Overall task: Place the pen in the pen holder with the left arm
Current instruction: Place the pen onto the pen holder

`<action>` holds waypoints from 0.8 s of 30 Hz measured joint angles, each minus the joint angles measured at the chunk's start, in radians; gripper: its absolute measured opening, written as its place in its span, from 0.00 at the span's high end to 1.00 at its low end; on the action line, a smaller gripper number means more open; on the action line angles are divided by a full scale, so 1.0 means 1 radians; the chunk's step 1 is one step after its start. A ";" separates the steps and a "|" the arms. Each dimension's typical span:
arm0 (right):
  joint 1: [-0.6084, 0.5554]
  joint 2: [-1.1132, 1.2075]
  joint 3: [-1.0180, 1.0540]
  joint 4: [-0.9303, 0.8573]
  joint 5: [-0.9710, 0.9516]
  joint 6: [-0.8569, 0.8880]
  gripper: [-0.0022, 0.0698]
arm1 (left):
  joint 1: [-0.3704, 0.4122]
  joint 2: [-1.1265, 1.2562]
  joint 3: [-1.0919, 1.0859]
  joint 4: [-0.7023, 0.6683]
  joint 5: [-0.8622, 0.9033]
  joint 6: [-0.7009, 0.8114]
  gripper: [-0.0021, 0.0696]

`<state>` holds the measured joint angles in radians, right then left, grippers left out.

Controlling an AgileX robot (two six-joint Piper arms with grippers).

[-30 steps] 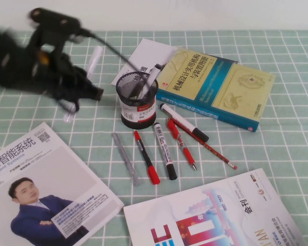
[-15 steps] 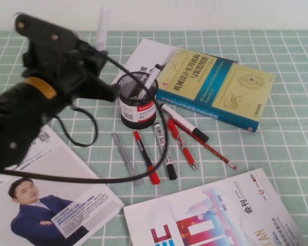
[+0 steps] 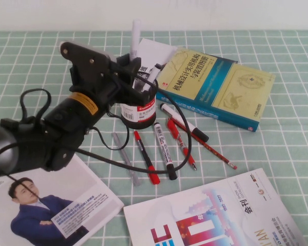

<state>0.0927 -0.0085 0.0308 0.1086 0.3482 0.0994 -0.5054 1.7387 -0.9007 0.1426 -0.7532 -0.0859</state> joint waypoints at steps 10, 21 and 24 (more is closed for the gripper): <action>0.000 0.000 0.000 0.004 0.000 0.000 1.00 | 0.000 0.067 -0.046 0.002 -0.043 -0.003 0.82; 0.000 0.000 0.000 0.006 0.000 0.000 1.00 | 0.000 0.123 -0.058 0.002 -0.046 0.005 0.82; 0.000 0.000 0.000 0.008 0.000 0.000 1.00 | 0.000 0.125 -0.058 0.002 -0.040 0.010 0.82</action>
<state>0.0927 -0.0085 0.0308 0.1163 0.3482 0.0994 -0.5054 1.8639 -0.9583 0.1449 -0.7933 -0.0757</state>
